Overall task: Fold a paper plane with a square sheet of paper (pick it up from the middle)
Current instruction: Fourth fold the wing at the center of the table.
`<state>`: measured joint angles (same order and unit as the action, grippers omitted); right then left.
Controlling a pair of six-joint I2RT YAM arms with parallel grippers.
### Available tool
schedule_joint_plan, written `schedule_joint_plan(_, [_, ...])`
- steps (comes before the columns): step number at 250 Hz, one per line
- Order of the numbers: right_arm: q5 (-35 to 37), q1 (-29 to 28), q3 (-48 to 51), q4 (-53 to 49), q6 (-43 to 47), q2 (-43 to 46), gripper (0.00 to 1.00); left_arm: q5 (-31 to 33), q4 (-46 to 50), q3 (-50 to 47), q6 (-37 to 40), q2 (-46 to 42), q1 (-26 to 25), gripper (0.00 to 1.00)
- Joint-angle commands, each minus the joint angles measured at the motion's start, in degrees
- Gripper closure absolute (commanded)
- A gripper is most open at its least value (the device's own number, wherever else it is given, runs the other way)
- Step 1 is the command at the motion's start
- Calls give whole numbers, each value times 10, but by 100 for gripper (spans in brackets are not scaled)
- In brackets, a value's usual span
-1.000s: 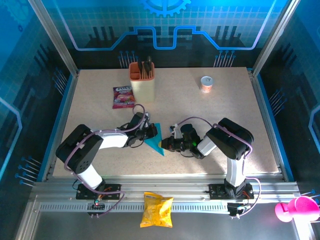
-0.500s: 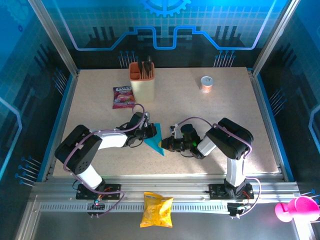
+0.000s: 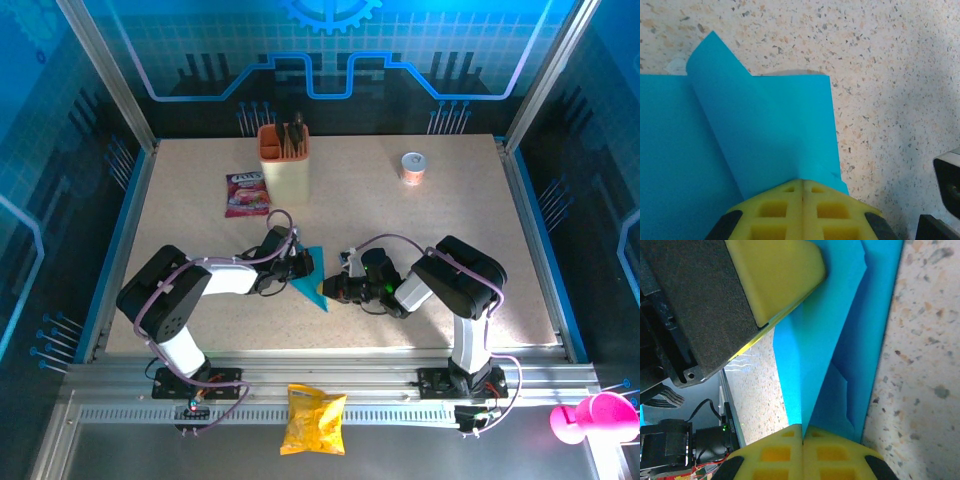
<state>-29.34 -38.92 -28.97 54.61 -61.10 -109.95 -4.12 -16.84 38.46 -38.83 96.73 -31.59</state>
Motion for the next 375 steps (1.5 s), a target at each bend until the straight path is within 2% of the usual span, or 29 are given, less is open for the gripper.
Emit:
schedule_joint_plan(1, [49, -1, 26, -157, 20, -27, 85, 6, -3, -10, 11, 5, 4, 100])
schedule_joint_plan(38, [54, 6, 8, -243, 53, 57, 67, 10, 4, -15, 13, 2, 2, 100])
schedule_joint_plan(77, [93, 15, -21, -387, 104, 165, 62, 14, 6, -20, 8, 1, 2, 100])
schedule_joint_plan(128, [140, -5, -72, -511, 149, 237, 86, 29, 25, -18, -15, -4, -3, 100])
schedule_joint_plan(167, [177, -54, -123, -558, 172, 235, 90, 33, 31, -22, -31, -8, -4, 100])
schedule_joint_plan(218, [201, -109, -183, -576, 187, 185, 99, 34, 41, -19, -41, -2, -4, 100])
schedule_joint_plan(309, [198, -116, -211, -549, 182, 108, 100, 34, 48, -13, -39, 0, -4, 100])
schedule_joint_plan(375, [197, -97, -186, -531, 175, 113, 100, 36, 51, -13, -36, 0, -4, 100])
